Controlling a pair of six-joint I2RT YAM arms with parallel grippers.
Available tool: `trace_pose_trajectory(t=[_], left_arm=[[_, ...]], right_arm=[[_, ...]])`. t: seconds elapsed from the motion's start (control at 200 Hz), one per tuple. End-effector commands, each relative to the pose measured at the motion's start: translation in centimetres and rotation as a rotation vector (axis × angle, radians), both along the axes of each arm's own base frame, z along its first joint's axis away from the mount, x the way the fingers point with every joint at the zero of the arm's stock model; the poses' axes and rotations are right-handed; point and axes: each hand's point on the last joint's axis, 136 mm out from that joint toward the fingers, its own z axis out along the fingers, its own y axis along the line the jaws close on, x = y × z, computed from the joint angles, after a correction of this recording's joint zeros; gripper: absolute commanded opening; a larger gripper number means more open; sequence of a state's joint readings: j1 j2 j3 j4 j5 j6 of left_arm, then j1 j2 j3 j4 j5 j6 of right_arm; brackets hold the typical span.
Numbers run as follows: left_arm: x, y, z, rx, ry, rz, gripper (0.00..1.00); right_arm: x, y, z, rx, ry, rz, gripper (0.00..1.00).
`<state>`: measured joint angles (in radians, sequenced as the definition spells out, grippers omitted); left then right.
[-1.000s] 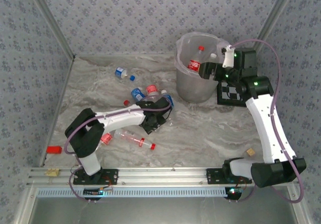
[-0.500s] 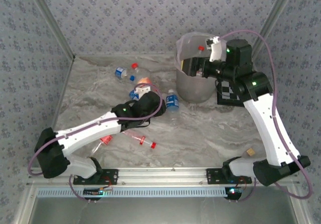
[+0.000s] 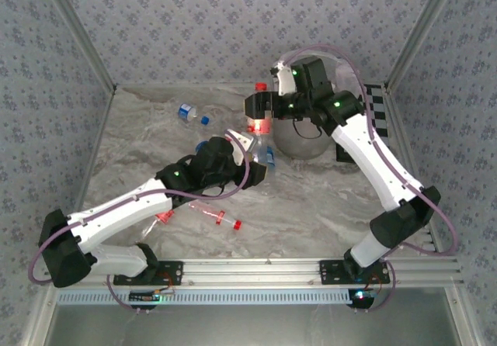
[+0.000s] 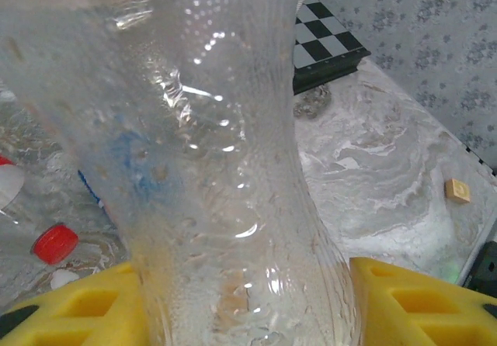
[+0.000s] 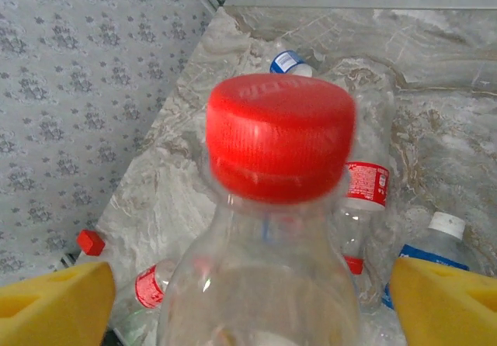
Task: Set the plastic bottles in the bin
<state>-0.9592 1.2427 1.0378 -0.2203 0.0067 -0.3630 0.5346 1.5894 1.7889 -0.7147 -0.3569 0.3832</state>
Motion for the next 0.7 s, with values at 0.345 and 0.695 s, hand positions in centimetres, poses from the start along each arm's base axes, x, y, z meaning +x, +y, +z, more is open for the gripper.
trace_pose_trajectory(t=[0.345, 0.695], left_arm=[[0.0, 0.0, 1.0, -0.012, -0.035, -0.032, 0.50], [1.6, 5.7, -0.7, 0.025, 0.044, 0.212, 1.00]], right_arm=[[0.9, -1.5, 3.6, 0.034, -0.098, -0.066, 0.21], [4.9, -13.3, 14.0, 0.063, -0.396, -0.374, 0.12]])
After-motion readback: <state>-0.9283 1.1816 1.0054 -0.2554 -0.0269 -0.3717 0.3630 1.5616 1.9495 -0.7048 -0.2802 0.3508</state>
